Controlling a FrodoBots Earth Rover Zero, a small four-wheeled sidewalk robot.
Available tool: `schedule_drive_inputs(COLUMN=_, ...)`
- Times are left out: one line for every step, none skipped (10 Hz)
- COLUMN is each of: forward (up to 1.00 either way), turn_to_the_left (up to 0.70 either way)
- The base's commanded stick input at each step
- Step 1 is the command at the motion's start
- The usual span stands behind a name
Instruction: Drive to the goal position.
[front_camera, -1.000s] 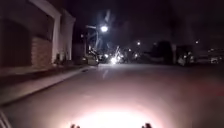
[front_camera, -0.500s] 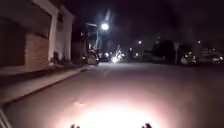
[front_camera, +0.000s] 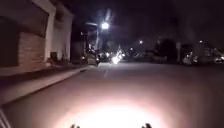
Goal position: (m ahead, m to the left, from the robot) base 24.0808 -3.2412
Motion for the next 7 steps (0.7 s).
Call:
schedule_drive_inputs(forward=0.7, turn_to_the_left=0.0)
schedule_drive_inputs(forward=0.7, turn_to_the_left=0.0)
schedule_drive_inputs(forward=0.7, turn_to_the_left=0.0)
schedule_drive_inputs(forward=0.7, turn_to_the_left=0.0)
schedule_drive_inputs(forward=0.7, turn_to_the_left=0.0)
schedule_drive_inputs(forward=0.7, turn_to_the_left=0.0)
schedule_drive_inputs(forward=0.7, turn_to_the_left=0.0)
